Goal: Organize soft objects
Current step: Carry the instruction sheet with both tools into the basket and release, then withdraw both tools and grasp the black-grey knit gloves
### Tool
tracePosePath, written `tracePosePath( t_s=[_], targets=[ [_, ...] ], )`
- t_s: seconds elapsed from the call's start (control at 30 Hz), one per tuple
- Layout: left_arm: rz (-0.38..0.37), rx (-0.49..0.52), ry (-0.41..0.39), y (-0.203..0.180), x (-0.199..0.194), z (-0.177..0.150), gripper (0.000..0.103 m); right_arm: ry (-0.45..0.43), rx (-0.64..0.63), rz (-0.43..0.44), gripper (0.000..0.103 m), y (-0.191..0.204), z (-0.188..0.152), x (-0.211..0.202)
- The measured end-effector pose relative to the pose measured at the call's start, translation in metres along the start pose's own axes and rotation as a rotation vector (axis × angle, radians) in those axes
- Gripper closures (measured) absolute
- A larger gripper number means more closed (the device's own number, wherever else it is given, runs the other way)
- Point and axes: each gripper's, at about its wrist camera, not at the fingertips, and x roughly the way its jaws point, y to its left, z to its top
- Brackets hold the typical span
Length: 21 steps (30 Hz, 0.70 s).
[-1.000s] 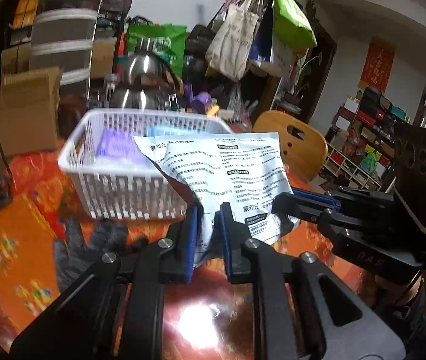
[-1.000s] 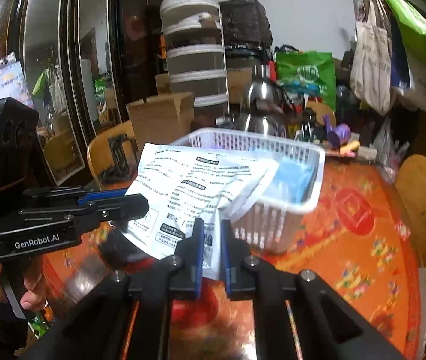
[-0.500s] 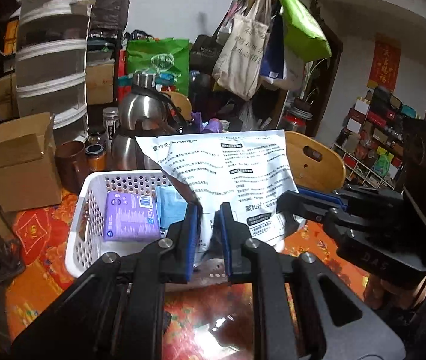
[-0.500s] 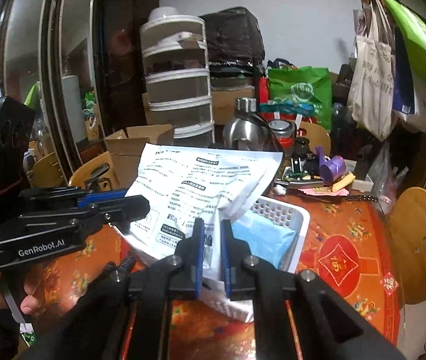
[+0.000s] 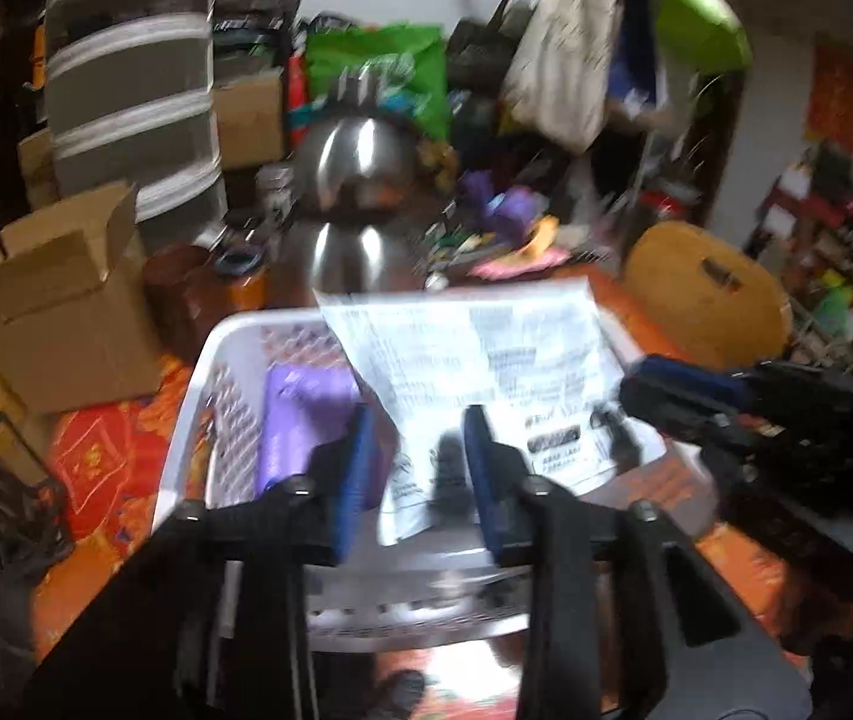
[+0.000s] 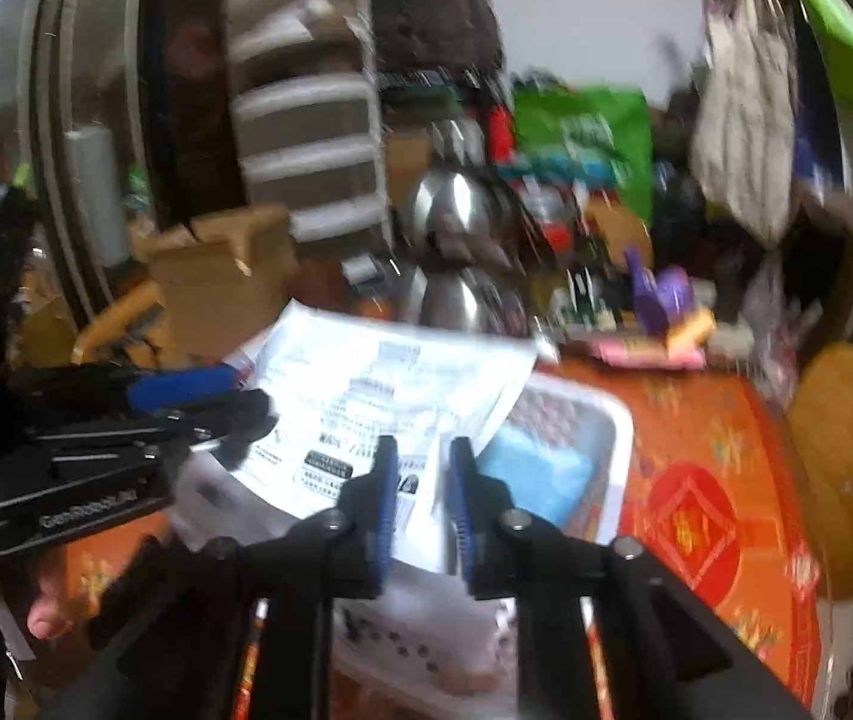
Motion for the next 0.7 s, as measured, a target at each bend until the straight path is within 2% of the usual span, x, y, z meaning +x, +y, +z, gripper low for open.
tracePosePath(
  t_s=[0.1,0.17,0.27,0.47,0.63,0.7],
  targets=[
    [0.038,0.003,0.040,0.008,0.018,-0.014,0.060,0.039,0.048,-0.019,0.065,-0.015,-0.014,0.008],
    [0.053,0.013,0.043,0.012,0.020,-0.021,0.048,0.036,0.051,-0.028,0.050,-0.019,-0.019,0.005],
    [0.041,-0.012,0.043,0.019,0.016,-0.026,0.047,0.018,0.057,-0.032,0.043,-0.022,-0.025,-0.004],
    [0.051,-0.029,0.032,0.024,-0.021,-0.049,0.044,-0.013,0.057,-0.003,0.038,-0.002,-0.054,-0.036],
    [0.039,-0.064,0.031,0.036,-0.070,-0.102,0.038,-0.033,0.056,0.042,0.028,0.026,-0.099,-0.055],
    [0.053,-0.067,0.021,0.042,-0.087,-0.126,0.037,-0.008,0.045,0.060,0.027,0.040,-0.114,-0.057]
  ],
)
